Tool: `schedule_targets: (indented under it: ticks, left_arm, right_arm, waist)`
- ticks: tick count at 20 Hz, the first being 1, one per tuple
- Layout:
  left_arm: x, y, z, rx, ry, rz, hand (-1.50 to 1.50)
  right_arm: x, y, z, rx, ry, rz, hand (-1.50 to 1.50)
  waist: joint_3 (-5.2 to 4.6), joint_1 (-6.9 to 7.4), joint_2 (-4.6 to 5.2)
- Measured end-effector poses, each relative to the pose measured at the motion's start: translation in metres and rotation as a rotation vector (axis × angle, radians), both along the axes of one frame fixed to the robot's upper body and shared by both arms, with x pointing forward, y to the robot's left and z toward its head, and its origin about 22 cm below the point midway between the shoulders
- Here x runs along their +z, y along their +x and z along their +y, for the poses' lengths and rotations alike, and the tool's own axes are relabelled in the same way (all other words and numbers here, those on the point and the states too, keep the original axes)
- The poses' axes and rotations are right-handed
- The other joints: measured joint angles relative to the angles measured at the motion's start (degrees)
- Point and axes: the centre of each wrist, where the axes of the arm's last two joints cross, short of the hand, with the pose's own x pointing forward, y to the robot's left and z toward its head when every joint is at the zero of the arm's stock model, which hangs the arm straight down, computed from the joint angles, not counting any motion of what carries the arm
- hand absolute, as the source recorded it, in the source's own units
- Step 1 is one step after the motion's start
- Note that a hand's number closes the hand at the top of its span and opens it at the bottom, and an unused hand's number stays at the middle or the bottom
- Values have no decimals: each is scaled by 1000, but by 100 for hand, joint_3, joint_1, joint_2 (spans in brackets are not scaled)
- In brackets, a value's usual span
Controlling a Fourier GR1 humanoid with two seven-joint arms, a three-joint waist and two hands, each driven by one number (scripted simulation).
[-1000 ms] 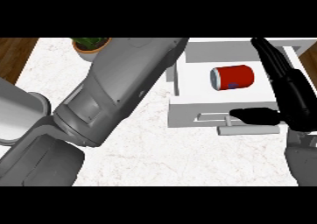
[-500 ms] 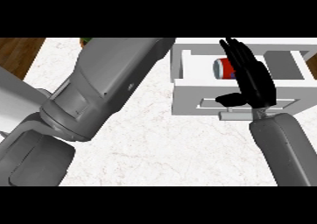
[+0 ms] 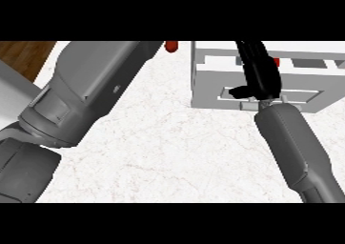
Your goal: Pick up the can, place it into the drawer and close the drawer
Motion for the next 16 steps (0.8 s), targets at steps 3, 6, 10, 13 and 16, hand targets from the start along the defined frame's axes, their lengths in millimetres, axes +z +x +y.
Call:
schedule_targets:
  ticks: [3,6,10,13,16]
  left_arm:
    - [2,0,6,-1,3,7,-150]
    - [1,1,16,0,5,13,-150]
    - [-3,-1,24,-7,3,20,-150]
    - [-1,-2,31,1,3,18,-150]
    - [-9,-1,45,-3,3,22,-150]
  right_arm:
    - [2,14,6,-34,0,-40,-150]
    - [3,24,10,-51,-7,-71,-150]
    - [20,41,15,-79,-13,-93,-150]
    - [28,48,16,-82,-27,-97,-150]
    - [34,54,17,-83,-35,-97,-150]
  waist:
    - [1,65,1]
    - [1,122,10]
    - [-1,206,12]
    - [4,247,34]
    - [13,279,61]
